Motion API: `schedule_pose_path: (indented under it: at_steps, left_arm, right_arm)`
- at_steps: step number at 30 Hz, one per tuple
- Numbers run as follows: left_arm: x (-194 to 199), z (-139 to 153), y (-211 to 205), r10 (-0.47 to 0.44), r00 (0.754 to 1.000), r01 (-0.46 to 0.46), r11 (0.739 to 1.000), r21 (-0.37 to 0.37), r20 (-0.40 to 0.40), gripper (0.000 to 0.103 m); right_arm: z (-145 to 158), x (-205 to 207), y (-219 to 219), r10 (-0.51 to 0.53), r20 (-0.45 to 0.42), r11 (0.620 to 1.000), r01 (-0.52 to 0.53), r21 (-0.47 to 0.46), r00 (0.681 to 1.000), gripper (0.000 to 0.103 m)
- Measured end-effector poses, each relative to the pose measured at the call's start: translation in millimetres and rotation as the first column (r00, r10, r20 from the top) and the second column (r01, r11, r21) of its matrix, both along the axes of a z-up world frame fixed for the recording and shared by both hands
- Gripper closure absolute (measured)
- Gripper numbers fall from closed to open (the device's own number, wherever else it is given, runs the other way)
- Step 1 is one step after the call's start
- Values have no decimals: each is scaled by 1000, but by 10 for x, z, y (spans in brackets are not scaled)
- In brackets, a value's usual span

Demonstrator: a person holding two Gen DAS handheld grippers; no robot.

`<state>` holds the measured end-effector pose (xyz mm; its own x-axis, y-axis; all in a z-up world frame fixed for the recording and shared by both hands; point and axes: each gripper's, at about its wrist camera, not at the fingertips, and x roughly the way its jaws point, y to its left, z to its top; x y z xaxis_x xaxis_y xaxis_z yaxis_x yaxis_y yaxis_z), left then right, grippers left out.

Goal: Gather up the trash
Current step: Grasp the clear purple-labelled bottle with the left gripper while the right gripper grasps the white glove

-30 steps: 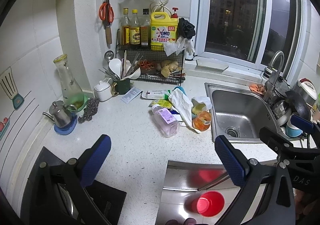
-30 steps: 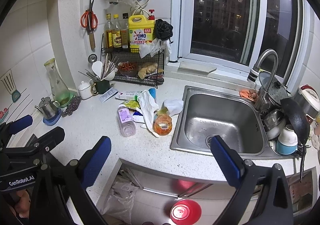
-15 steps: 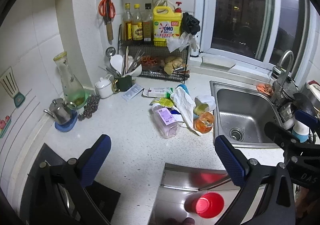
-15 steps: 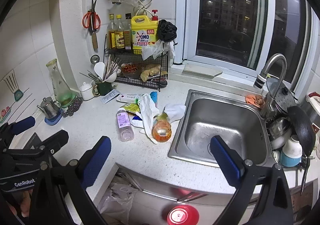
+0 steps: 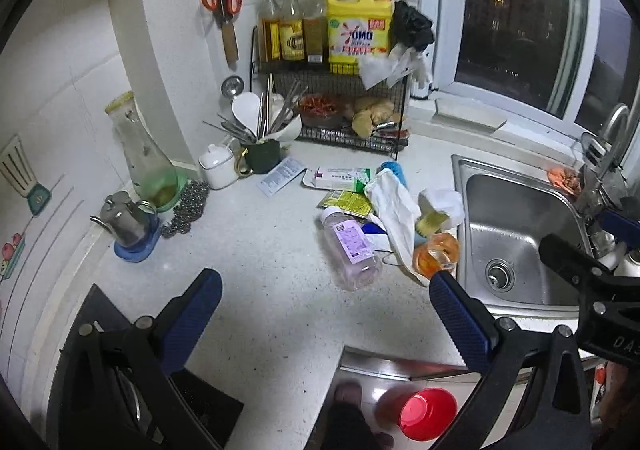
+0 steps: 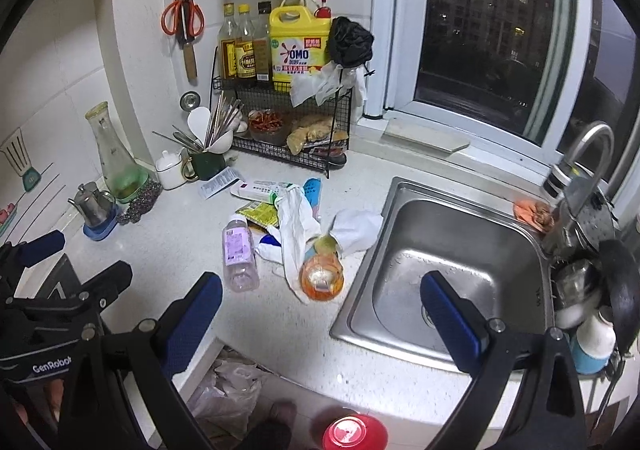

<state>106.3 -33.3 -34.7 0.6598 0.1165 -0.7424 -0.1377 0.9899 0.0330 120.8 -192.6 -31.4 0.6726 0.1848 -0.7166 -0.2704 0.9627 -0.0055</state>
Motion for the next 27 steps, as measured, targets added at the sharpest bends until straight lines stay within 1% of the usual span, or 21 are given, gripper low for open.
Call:
schedule_pose_path:
  at_steps: [4,6,9,14,18,21,23,24,26,27]
  left_arm:
    - [377,-133,195,-11,999,9,997,-73,-31,0]
    - [602,-227,294,-24,998,18,995,-103,-56,0]
    - [882,-366,427,-34,995,25,994,-109,-90,0]
    - [1278,-631,632,-47,986,27,992,-121,-158,0]
    - [1546,-881,796,-36,976,5,989,-147,-213,0]
    - [1715,-1075,883,-8,970,-25,991,-131,-244,0]
    - [1805,-1218,907,11,963,-42,993,-110,-269,0]
    - [1843,-1272,921,14,960,-45,994,-104,-280,0]
    - [1918,-1408,943,18,951,-52,993,-103,-309,0]
    - [1956,-1473,954,19,947,-56,993,-107,-321,0]
  right_arm:
    - [-89,344,140,16,-15,1000,-17,-9,1000,3]
    - [-164,555,232,16,-41,1000,-16,-15,999,3]
    - [-290,867,400,23,-84,999,-25,-31,996,3]
    - [-509,1213,638,38,-136,998,-46,-53,990,3]
    - [-790,1530,816,59,-209,995,-75,-71,976,3]
    - [-1039,1724,916,73,-276,992,-100,-83,958,3]
    - [-1214,1836,944,75,-310,988,-112,-103,948,7]
    - [-1278,1883,961,75,-322,987,-116,-111,944,12]
    - [-1426,1975,980,72,-357,983,-127,-133,931,16]
    - [-1498,2012,977,75,-374,982,-133,-132,924,20]
